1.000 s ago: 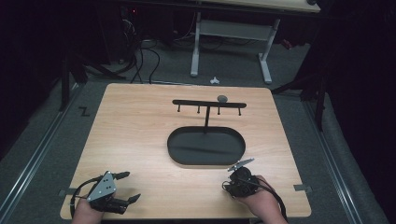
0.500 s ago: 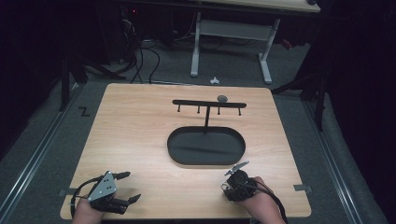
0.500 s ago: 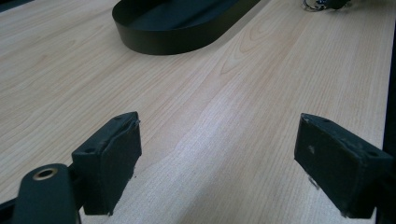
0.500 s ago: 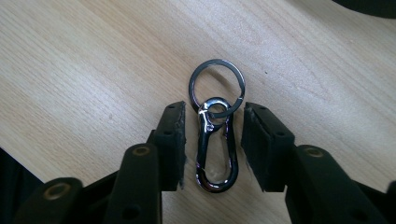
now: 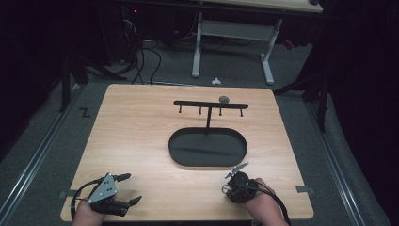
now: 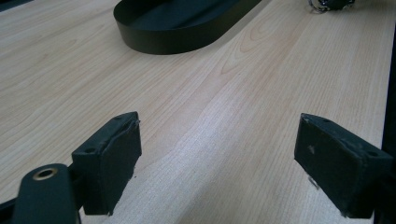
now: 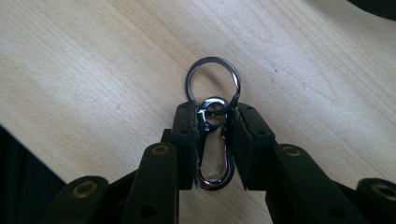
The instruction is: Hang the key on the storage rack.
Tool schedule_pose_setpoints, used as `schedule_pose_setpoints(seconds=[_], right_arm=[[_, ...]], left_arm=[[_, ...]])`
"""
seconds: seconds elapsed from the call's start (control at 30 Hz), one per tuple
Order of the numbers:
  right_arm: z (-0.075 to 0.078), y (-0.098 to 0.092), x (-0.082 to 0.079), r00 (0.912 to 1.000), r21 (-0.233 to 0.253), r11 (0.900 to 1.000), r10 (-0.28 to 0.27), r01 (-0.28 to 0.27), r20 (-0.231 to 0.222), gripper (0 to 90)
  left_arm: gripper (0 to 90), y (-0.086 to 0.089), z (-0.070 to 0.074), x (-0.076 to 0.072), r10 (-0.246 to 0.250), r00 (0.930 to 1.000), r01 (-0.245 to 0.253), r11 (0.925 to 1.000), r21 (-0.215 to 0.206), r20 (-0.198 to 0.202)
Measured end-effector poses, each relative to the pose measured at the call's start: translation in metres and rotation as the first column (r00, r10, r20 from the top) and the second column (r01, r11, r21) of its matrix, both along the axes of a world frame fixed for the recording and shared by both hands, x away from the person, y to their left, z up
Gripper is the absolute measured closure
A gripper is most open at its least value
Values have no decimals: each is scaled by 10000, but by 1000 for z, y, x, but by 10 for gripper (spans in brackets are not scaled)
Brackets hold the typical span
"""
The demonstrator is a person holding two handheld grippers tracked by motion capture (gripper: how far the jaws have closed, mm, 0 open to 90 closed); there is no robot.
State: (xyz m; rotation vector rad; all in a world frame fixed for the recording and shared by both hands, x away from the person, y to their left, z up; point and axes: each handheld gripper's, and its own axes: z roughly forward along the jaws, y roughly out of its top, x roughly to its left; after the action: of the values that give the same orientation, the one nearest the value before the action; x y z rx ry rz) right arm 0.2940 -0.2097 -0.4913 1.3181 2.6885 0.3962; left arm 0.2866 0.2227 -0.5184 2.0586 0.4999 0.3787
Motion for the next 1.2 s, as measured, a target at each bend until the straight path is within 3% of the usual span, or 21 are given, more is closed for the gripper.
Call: schedule_pose_setpoints(seconds=[0.23,0.5,0.77,1.2], right_arm=[[18,-8,1,9992,273,9991,-316,309,239,718],[45,-17,6,9975,111,9991,-405,399,577,718],[56,-25,12,9954,-75,9982,-596,603,745,718],[80,-38,24,9918,89,9950,-1003,999,790,719]], left_arm=[[153,0,0,-1,-19,10000,18,10000,17,18],[153,1,0,0,37,10000,-37,10000,-55,12],[153,1,1,0,20,10000,-19,10000,-53,69],[153,1,1,0,14,10000,-14,10000,-59,74]])
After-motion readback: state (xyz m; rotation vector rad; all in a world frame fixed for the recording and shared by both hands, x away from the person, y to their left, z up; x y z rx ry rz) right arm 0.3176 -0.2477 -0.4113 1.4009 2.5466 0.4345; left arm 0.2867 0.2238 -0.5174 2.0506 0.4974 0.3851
